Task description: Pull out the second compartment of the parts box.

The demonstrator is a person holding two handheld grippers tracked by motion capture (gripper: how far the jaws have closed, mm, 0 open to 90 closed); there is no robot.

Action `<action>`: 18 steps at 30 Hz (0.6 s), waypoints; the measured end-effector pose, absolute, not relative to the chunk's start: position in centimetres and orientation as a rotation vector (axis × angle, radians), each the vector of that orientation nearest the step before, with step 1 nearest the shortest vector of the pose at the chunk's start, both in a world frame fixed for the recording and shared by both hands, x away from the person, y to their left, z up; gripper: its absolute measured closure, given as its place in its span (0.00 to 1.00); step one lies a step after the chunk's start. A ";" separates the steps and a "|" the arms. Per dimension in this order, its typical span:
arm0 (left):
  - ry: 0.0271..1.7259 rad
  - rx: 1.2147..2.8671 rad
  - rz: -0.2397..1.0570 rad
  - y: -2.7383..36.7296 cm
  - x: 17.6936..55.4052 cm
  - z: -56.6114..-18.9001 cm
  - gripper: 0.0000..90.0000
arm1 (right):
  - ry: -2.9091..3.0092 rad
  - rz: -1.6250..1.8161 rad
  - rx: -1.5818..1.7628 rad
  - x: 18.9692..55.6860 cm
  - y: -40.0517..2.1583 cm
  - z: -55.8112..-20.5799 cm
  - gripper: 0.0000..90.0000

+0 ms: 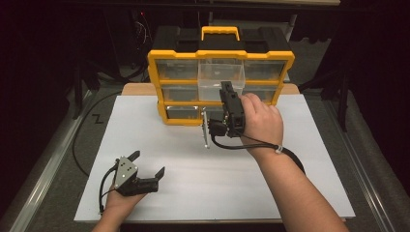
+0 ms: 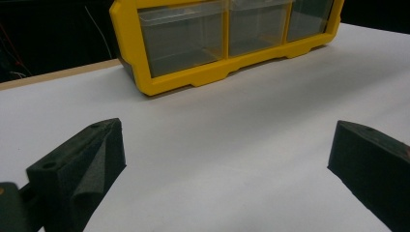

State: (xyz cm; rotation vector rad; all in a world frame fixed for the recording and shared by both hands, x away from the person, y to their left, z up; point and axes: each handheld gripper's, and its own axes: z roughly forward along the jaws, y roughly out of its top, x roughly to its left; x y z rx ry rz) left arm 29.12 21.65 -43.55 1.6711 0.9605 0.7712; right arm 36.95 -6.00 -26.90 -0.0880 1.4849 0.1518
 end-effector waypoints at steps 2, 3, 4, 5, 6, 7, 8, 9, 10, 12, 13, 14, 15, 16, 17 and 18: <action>0.966 1.664 0.772 21.7 29.1 -43.6 0.01 | 1.488 0.157 -0.095 36.5 -6.1 -27.2 0.69; 0.968 1.665 0.774 21.8 29.2 -43.6 0.01 | 1.490 0.163 -0.093 36.3 -6.2 -27.4 0.68; 0.970 1.666 0.774 21.8 29.2 -43.6 0.01 | 1.493 0.169 -0.098 36.0 -6.3 -27.6 0.67; 0.972 1.667 0.774 21.9 29.2 -43.6 0.01 | 1.497 0.170 -0.104 35.7 -6.5 -27.8 0.65; 0.973 1.667 0.776 21.9 29.2 -43.6 0.01 | 1.502 0.174 -0.105 35.5 -6.6 -28.1 0.64; 0.973 1.667 0.777 21.9 29.2 -43.6 0.01 | 1.510 0.174 -0.105 35.2 -6.8 -28.4 0.63; 0.973 1.667 0.779 21.9 29.2 -43.6 0.01 | 1.519 0.172 -0.108 34.9 -7.0 -28.8 0.62; 0.974 1.667 0.779 21.9 29.2 -43.6 0.01 | 1.525 0.174 -0.116 34.7 -7.3 -29.2 0.61; 0.975 1.668 0.781 21.9 29.2 -43.6 0.01 | 1.535 0.170 -0.120 34.5 -7.5 -29.6 0.60; 0.978 1.667 0.781 21.9 29.3 -43.6 0.01 | 1.553 0.163 -0.132 34.2 -8.0 -30.6 0.59; 0.981 1.666 0.782 21.9 29.3 -43.6 0.01 | 1.561 0.165 -0.135 34.1 -8.3 -31.1 0.58; 0.983 1.666 0.783 21.9 29.3 -43.6 0.01 | 1.571 0.165 -0.134 34.0 -8.5 -31.7 0.58; 0.985 1.664 0.784 21.9 29.4 -43.6 0.01 | 1.583 0.157 -0.130 33.9 -8.8 -32.2 0.57; 0.986 1.664 0.785 21.9 29.4 -43.6 0.01 | 1.591 0.161 -0.132 33.8 -9.1 -32.8 0.56; 0.989 1.664 0.786 22.0 29.4 -43.6 0.01 | 1.600 0.156 -0.134 33.8 -9.4 -33.3 0.55; 0.991 1.665 0.786 22.0 29.4 -43.6 0.01 | 1.611 0.156 -0.130 33.7 -9.6 -33.9 0.55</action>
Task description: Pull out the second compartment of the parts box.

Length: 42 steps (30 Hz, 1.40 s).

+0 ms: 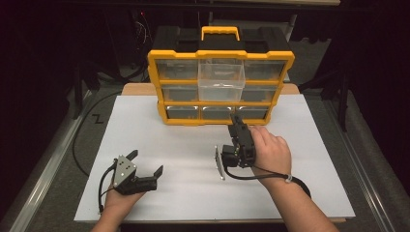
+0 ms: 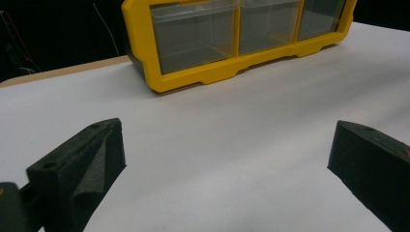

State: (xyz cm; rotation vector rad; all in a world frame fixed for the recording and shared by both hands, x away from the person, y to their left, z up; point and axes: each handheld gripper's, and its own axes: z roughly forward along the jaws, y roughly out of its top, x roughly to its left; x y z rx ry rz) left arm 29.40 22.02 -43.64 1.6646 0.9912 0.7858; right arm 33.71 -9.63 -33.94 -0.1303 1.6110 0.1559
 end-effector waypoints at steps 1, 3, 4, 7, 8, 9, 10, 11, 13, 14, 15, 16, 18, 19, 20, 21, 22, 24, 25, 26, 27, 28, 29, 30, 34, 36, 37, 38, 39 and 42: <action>0.993 1.662 0.788 22.1 29.4 -43.6 0.01 | 1.624 0.157 -0.123 33.6 -9.9 -34.6 0.54; 1.002 1.653 0.787 22.3 29.4 -43.6 0.01 | 1.642 0.156 -0.123 33.5 -10.5 -35.9 0.54; 1.007 1.649 0.787 22.4 29.4 -43.6 0.01 | 1.654 0.152 -0.124 33.5 -10.8 -36.5 0.53; 1.025 1.641 0.790 22.8 29.5 -43.7 0.01 | 1.685 0.141 -0.119 33.3 -11.8 -38.5 0.52; 1.031 1.639 0.791 22.9 29.6 -43.7 0.01 | 1.694 0.137 -0.118 33.3 -12.2 -39.1 0.52; 1.037 1.633 0.791 22.9 29.6 -43.7 0.01 | 1.707 0.133 -0.109 33.2 -12.6 -39.7 0.51; 1.040 1.632 0.792 23.0 29.6 -43.7 0.01 | 1.718 0.133 -0.103 33.2 -13.0 -40.3 0.51; 1.042 1.631 0.793 23.0 29.6 -43.7 0.01 | 1.726 0.130 -0.101 33.1 -13.4 -40.8 0.51; 1.044 1.630 0.802 23.1 29.7 -43.7 0.01 | 1.744 0.123 -0.091 33.0 -14.2 -41.7 0.50; 1.049 1.629 0.803 23.2 29.7 -43.7 0.01 | 1.748 0.110 -0.090 32.9 -14.7 -42.1 0.50; 1.053 1.628 0.804 23.3 29.8 -43.7 0.01 | 1.751 0.112 -0.077 32.9 -15.2 -42.5 0.50; 1.059 1.628 0.806 23.4 29.8 -43.7 0.01 | 1.755 0.108 -0.079 32.9 -15.7 -42.8 0.50; 1.073 1.619 0.806 23.6 29.8 -43.7 0.01 | 1.766 0.094 -0.055 32.8 -16.7 -43.4 0.50; 1.080 1.615 0.804 23.7 29.7 -43.7 0.01 | 1.774 0.085 -0.054 32.8 -17.2 -43.5 0.50; 1.086 1.614 0.804 23.8 29.7 -43.8 0.01 | 1.775 0.076 -0.058 32.8 -17.7 -43.6 0.49; 1.090 1.616 0.802 23.8 29.7 -43.8 0.01 | 1.778 0.074 -0.047 32.8 -18.2 -43.7 0.49; 1.093 1.615 0.801 23.8 29.7 -43.8 0.01 | 1.786 0.066 -0.031 32.8 -18.7 -43.9 0.48; 1.097 1.621 0.802 23.7 29.7 -43.8 0.01 | 1.803 0.066 -0.013 32.8 -19.4 -44.1 0.47; 1.097 1.623 0.802 23.7 29.7 -43.8 0.01 | 1.809 0.065 -0.010 32.8 -19.7 -44.1 0.46; 1.098 1.622 0.801 23.6 29.7 -43.9 0.01 | 1.807 0.059 -0.010 32.9 -20.0 -44.1 0.46; 1.098 1.630 0.802 23.5 29.6 -43.9 0.01 | 1.809 0.050 -0.002 33.0 -20.1 -44.1 0.45; 1.097 1.635 0.804 23.4 29.6 -43.9 0.01 | 1.816 0.055 0.013 33.1 -20.3 -44.1 0.45; 1.095 1.638 0.805 23.4 29.6 -43.9 0.01 | 1.816 0.054 0.021 33.2 -20.4 -44.0 0.44; 1.094 1.643 0.803 23.3 29.5 -43.9 0.01 | 1.816 0.054 0.022 33.1 -20.4 -44.0 0.44; 1.077 1.641 0.798 23.2 29.4 -43.9 0.01 | 1.817 0.066 0.007 32.9 -20.2 -43.9 0.42; 1.071 1.647 0.805 23.2 29.5 -43.9 0.01 | 1.815 0.081 -0.002 32.9 -20.1 -43.6 0.42; 1.079 1.649 0.803 23.2 29.6 -43.9 0.01 | 1.814 0.084 0.011 32.9 -20.0 -43.5 0.42; 1.084 1.650 0.803 23.2 29.7 -44.0 0.01 | 1.811 0.086 0.006 32.9 -20.0 -43.4 0.42; 1.083 1.652 0.806 23.2 29.7 -44.0 0.01 | 1.809 0.090 0.005 32.9 -20.0 -43.4 0.41; 1.060 1.658 0.812 23.0 29.6 -43.8 0.01 | 1.819 0.090 -0.002 32.8 -19.9 -43.5 0.39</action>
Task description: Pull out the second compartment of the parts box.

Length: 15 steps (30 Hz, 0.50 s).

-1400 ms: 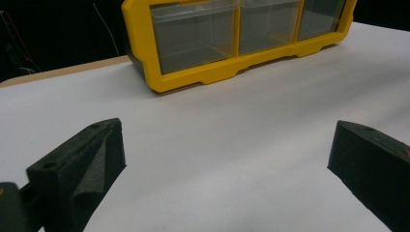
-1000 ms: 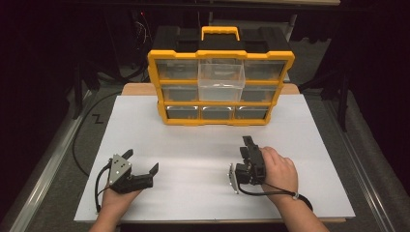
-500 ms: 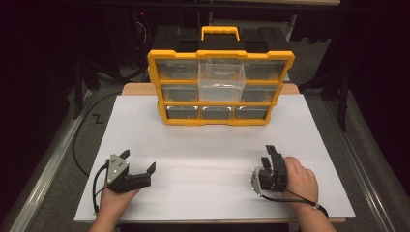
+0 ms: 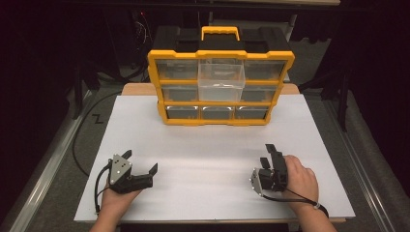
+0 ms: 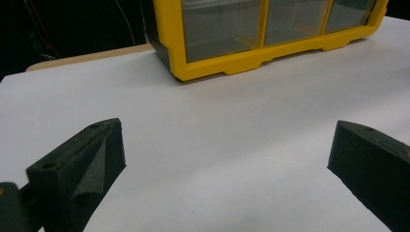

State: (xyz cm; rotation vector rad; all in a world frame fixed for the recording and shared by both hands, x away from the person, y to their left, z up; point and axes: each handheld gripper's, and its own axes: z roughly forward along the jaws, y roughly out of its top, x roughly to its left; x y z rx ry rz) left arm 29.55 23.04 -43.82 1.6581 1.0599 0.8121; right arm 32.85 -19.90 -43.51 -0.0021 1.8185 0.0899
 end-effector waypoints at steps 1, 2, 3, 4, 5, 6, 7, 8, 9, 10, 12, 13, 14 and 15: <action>1.053 1.664 0.813 23.0 29.5 -43.8 0.01 | 1.818 0.088 -0.001 32.8 -19.9 -43.6 0.38; 1.047 1.668 0.812 22.9 29.5 -43.8 0.01 | 1.827 0.079 -0.012 32.9 -19.8 -43.6 0.37; 1.046 1.672 0.811 22.9 29.4 -43.8 0.01 | 1.834 0.072 -0.004 32.9 -19.8 -43.7 0.36; 1.046 1.676 0.810 22.9 29.4 -43.8 0.01 | 1.838 0.070 -0.004 33.0 -19.8 -43.8 0.35; 1.045 1.677 0.810 22.8 29.4 -43.8 0.01 | 1.841 0.068 -0.004 33.0 -19.7 -43.9 0.33; 1.044 1.677 0.810 22.8 29.3 -43.8 0.01 | 1.847 0.059 -0.006 33.1 -19.7 -43.9 0.31; 1.041 1.680 0.810 22.7 29.3 -43.8 0.01 | 1.844 0.057 -0.006 33.1 -19.7 -43.9 0.29; 1.037 1.679 0.809 22.7 29.3 -43.8 0.01 | 1.845 0.059 -0.005 33.1 -19.6 -43.9 0.26; 1.032 1.681 0.810 22.7 29.2 -43.8 0.00 | 1.845 0.057 -0.004 33.1 -19.6 -43.9 0.24; 1.030 1.682 0.811 22.7 29.2 -43.8 0.00 | 1.841 0.060 -0.012 33.1 -19.5 -43.9 0.20; 1.032 1.685 0.810 22.7 29.2 -43.8 0.00 | 1.844 0.058 -0.007 33.0 -19.4 -43.9 0.15; 1.034 1.683 0.811 22.7 29.3 -43.8 0.00 | 1.841 0.059 -0.023 33.0 -19.4 -43.9 0.11; 1.035 1.681 0.809 22.7 29.3 -43.8 0.00 | 1.846 0.050 -0.024 33.0 -19.3 -43.9 0.07; 1.036 1.680 0.810 22.7 29.3 -43.8 0.00 | 1.842 0.047 -0.034 33.0 -19.3 -44.0 0.03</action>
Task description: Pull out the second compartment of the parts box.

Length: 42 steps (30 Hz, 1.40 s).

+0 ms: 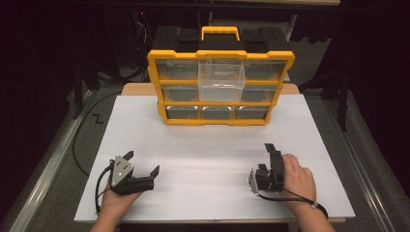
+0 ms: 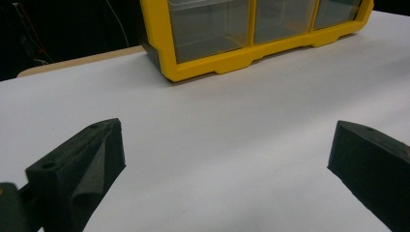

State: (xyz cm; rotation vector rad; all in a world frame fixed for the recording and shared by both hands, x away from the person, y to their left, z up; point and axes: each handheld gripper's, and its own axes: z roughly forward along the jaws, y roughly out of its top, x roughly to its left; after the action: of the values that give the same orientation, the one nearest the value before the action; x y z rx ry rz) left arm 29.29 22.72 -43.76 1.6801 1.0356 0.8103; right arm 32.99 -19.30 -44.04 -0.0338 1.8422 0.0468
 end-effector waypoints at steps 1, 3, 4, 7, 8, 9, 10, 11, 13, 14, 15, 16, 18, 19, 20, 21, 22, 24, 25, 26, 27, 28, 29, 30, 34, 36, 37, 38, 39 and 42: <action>1.038 1.682 0.812 22.7 29.3 -43.7 0.00 | 1.844 0.039 -0.042 33.0 -19.3 -44.1 0.01; 1.042 1.683 0.808 22.7 29.4 -43.7 0.00 | 1.837 0.045 -0.046 33.0 -19.3 -44.3 0.01; 1.041 1.685 0.807 22.7 29.4 -43.8 0.00 | 1.842 0.037 -0.043 33.0 -19.3 -44.3 0.01; 1.054 1.688 0.796 22.7 29.5 -43.8 0.00 | 1.846 0.044 -0.031 32.9 -19.4 -44.2 0.01; 1.058 1.684 0.795 22.7 29.5 -43.8 0.00 | 1.845 0.044 -0.026 32.9 -19.4 -44.1 0.01; 1.059 1.675 0.795 22.7 29.4 -43.7 0.00 | 1.839 0.051 -0.031 32.9 -19.5 -44.0 0.01; 1.060 1.672 0.798 22.8 29.4 -43.7 0.00 | 1.840 0.064 -0.018 32.9 -19.5 -44.0 0.01; 1.060 1.670 0.801 22.8 29.4 -43.7 0.00 | 1.847 0.071 0.007 32.9 -19.5 -43.9 0.01; 1.061 1.670 0.802 22.8 29.4 -43.7 0.00 | 1.853 0.108 0.050 33.0 -19.7 -43.6 0.01; 1.064 1.666 0.798 22.9 29.4 -43.7 0.00 | 1.856 0.121 0.068 33.0 -19.8 -43.6 0.01; 1.066 1.665 0.798 22.8 29.4 -43.7 0.00 | 1.860 0.138 0.096 33.1 -19.9 -43.5 0.01; 1.064 1.668 0.799 22.8 29.5 -43.7 0.00 | 1.864 0.168 0.137 33.1 -20.0 -43.4 0.01; 1.060 1.672 0.795 22.8 29.5 -43.7 0.00 | 1.880 0.244 0.227 33.3 -20.3 -43.4 0.01; 1.059 1.674 0.794 22.7 29.5 -43.7 0.00 | 1.896 0.279 0.278 33.5 -20.6 -43.3 0.01; 1.058 1.675 0.792 22.7 29.6 -43.7 0.00 | 1.914 0.336 0.360 33.5 -20.8 -43.4 0.01; 1.060 1.675 0.791 22.7 29.6 -43.8 0.00 | 1.925 0.371 0.388 33.8 -21.1 -43.3 0.01; 1.056 1.684 0.792 22.7 29.6 -43.8 0.00 | 1.931 0.417 0.451 34.0 -21.3 -43.3 0.01; 1.053 1.685 0.791 22.7 29.6 -43.8 0.00 | 1.955 0.520 0.579 34.4 -21.9 -43.3 0.01; 1.053 1.685 0.792 22.7 29.6 -43.8 0.00 | 1.969 0.567 0.643 34.5 -22.2 -43.3 0.01; 1.052 1.686 0.792 22.7 29.6 -43.8 0.00 | 1.982 0.602 0.692 34.6 -22.5 -43.3 0.01; 1.053 1.686 0.793 22.7 29.6 -43.8 0.00 | 1.992 0.633 0.731 34.7 -22.8 -43.4 0.01; 1.051 1.685 0.792 22.7 29.6 -43.7 0.00 | 2.003 0.669 0.774 34.8 -23.0 -43.4 0.02; 1.051 1.681 0.790 22.7 29.6 -43.7 0.00 | 2.008 0.700 0.818 34.9 -23.2 -43.5 0.02; 1.051 1.678 0.786 22.8 29.6 -43.7 0.00 | 2.012 0.734 0.851 34.9 -23.4 -43.4 0.02; 1.052 1.666 0.772 22.9 29.6 -43.6 0.00 | 1.990 0.883 0.961 34.7 -23.9 -43.3 0.02; 1.054 1.660 0.758 23.0 29.6 -43.6 0.00 | 1.971 0.966 1.012 34.4 -24.2 -43.1 0.02; 1.054 1.659 0.753 23.0 29.6 -43.6 0.00 | 1.954 1.005 1.037 34.2 -24.4 -43.0 0.02; 1.055 1.657 0.751 23.0 29.6 -43.6 0.00 | 1.939 1.045 1.057 34.1 -24.5 -42.9 0.02; 1.054 1.656 0.751 23.1 29.6 -43.6 0.00 | 1.921 1.082 1.077 33.9 -24.7 -42.7 0.02; 1.053 1.643 0.743 23.1 29.6 -43.6 0.00 | 1.884 1.202 1.123 33.4 -25.3 -42.3 0.02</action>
State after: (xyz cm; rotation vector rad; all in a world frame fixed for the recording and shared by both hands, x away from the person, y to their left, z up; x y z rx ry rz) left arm 29.62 23.13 -43.55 1.6426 1.0532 0.7434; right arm 33.38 -25.30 -42.30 1.1229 1.8840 1.2015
